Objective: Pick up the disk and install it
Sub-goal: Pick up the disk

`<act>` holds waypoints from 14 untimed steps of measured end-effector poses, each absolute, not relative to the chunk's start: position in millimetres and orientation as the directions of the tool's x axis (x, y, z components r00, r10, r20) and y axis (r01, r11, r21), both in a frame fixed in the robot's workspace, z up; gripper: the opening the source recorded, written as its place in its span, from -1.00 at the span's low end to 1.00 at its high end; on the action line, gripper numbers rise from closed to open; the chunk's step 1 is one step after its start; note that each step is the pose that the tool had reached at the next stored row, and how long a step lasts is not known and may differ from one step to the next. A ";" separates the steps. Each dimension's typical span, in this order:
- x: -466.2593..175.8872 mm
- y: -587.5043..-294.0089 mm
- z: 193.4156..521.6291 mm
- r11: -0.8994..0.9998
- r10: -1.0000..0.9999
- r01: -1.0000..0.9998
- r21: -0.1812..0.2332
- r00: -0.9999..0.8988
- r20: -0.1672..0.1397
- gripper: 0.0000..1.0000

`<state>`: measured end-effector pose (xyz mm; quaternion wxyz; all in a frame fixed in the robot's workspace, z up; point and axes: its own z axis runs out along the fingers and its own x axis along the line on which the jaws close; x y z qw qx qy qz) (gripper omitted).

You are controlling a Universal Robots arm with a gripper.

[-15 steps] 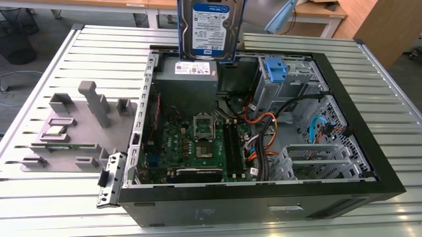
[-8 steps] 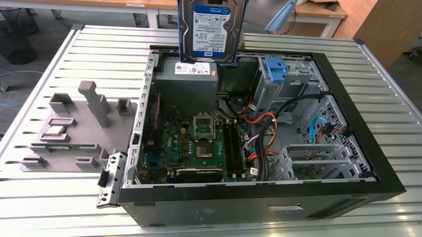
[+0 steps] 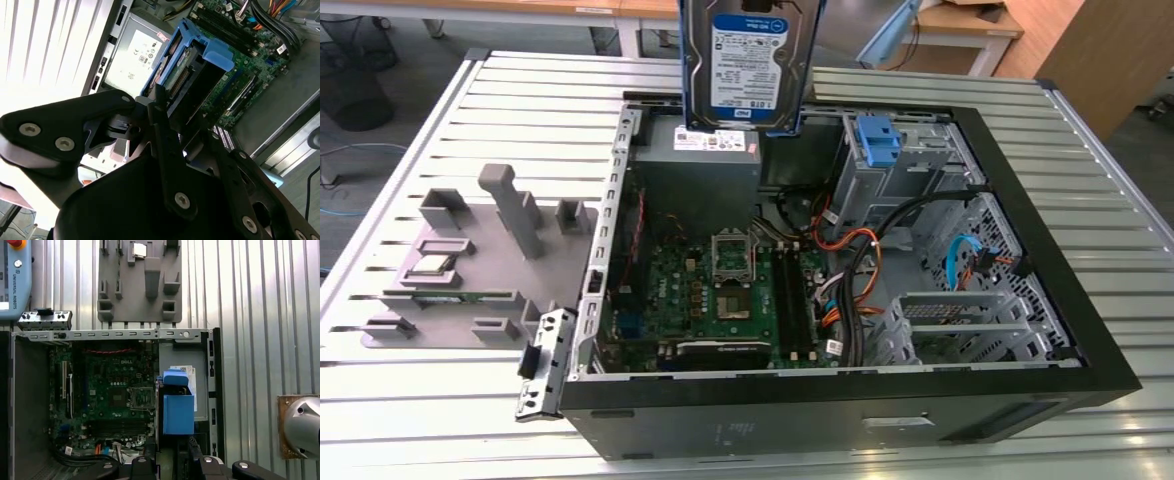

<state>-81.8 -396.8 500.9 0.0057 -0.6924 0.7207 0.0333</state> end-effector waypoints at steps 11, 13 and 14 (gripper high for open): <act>-81.6 -399.1 500.9 0.039 -0.998 -0.998 0.040 -0.041 -0.054 -0.30; -81.5 -399.8 500.9 0.039 -0.998 -0.998 0.040 -0.041 -0.054 -0.30; -81.5 -400.2 500.8 0.039 -0.998 -0.998 0.040 -0.041 -0.054 -0.30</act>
